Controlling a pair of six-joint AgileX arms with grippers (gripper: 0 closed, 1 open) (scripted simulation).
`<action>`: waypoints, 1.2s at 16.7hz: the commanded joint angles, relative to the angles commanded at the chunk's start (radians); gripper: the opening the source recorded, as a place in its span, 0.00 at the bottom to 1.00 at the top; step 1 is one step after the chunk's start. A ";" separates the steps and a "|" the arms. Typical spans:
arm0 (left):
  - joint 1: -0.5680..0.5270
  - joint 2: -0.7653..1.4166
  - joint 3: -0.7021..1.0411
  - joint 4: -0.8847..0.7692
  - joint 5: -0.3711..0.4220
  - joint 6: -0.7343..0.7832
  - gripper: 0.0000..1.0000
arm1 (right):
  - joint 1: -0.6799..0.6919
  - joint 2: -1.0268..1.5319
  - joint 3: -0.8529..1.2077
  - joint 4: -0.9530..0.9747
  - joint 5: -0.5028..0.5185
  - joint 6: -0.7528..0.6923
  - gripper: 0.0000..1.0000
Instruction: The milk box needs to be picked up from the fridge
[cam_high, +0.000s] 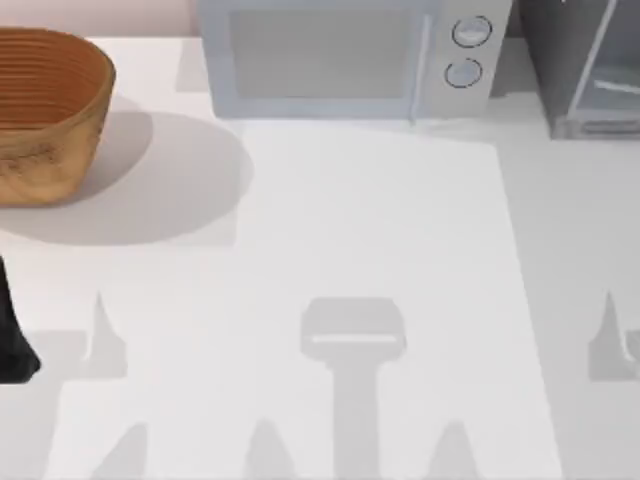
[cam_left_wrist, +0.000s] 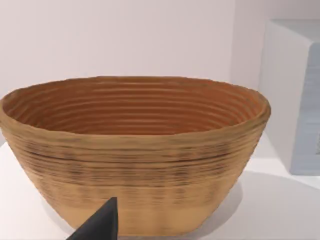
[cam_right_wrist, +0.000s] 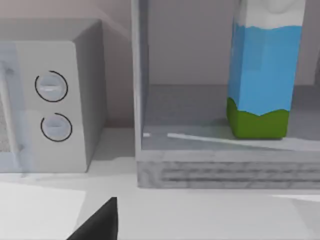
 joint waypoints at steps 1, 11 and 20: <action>0.000 0.000 0.000 0.000 0.000 0.000 1.00 | 0.000 0.000 0.000 0.000 0.000 0.000 1.00; 0.000 0.000 0.000 0.000 0.000 0.000 1.00 | -0.164 0.471 0.065 0.462 -0.156 0.001 1.00; 0.000 0.000 0.000 0.000 0.000 0.000 1.00 | -0.418 1.442 0.129 1.263 -0.401 0.015 1.00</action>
